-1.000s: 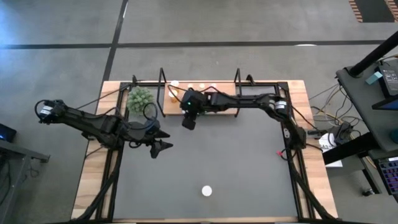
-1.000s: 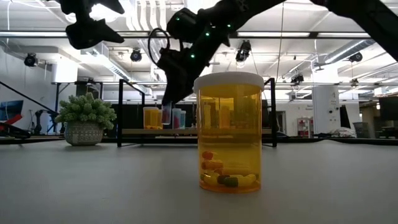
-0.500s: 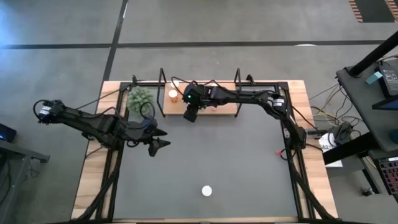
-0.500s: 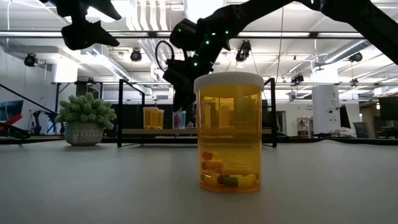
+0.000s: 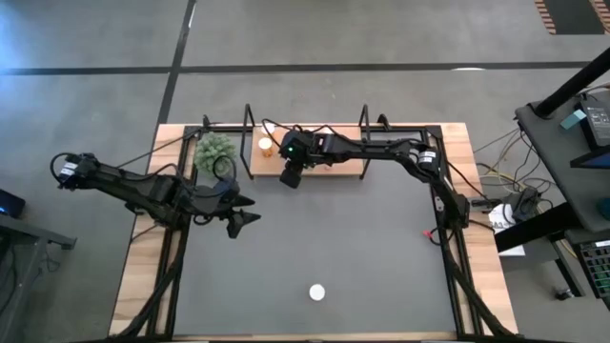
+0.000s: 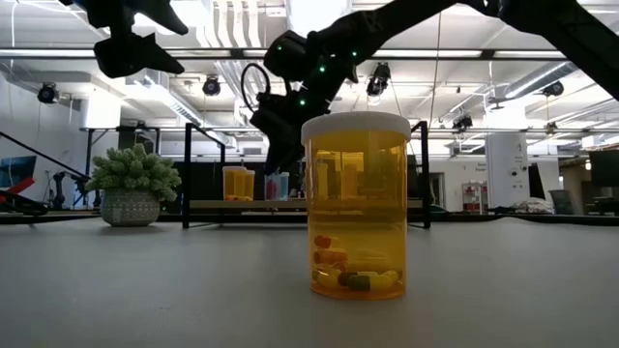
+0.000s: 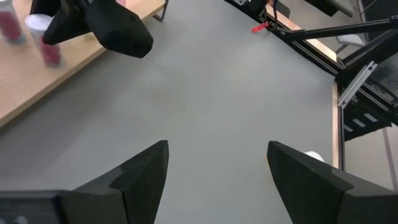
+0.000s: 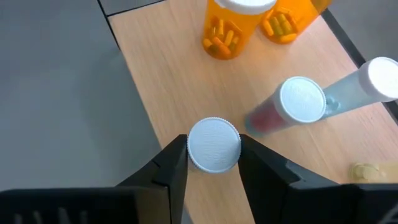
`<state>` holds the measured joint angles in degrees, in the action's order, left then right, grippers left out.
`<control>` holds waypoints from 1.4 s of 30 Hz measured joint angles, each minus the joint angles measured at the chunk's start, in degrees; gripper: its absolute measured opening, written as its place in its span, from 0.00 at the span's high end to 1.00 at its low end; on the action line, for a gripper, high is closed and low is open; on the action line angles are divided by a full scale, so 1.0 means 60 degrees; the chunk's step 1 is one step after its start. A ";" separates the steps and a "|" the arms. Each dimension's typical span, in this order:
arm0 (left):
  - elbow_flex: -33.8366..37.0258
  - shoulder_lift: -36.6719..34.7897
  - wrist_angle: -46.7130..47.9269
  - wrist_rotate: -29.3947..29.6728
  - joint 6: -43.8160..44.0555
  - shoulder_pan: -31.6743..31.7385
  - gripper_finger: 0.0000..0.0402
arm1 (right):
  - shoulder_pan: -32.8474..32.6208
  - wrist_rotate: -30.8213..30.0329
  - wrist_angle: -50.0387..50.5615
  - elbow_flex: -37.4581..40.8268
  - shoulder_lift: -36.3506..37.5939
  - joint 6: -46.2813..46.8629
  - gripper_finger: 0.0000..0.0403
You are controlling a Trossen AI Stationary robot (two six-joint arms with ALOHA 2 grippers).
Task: Pick and place medicine bottles onto shelf by color
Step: Put the blue pill bottle on the shelf aligned with the other blue pill bottles, then put the orange pill bottle on the shelf aligned with the other orange pill bottles
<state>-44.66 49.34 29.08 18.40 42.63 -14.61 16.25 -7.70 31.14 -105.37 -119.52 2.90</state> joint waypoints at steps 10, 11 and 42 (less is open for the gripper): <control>0.0001 -0.0007 0.0015 0.0017 0.0000 0.0000 0.36 | 0.0006 0.0000 -0.0043 0.0016 -0.0004 -0.0026 0.71; -0.0001 -0.0007 0.0015 0.0017 0.0000 0.0000 0.36 | 0.0006 0.0002 -0.0043 0.0016 -0.0004 -0.0047 0.71; -0.0009 -0.0018 -0.0010 0.0014 0.0004 0.0002 0.36 | 0.0004 0.0064 0.0117 0.0016 0.0367 -0.0093 0.61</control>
<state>-44.71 49.23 29.02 18.48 42.65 -14.60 16.27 -7.32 31.84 -105.27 -117.32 2.34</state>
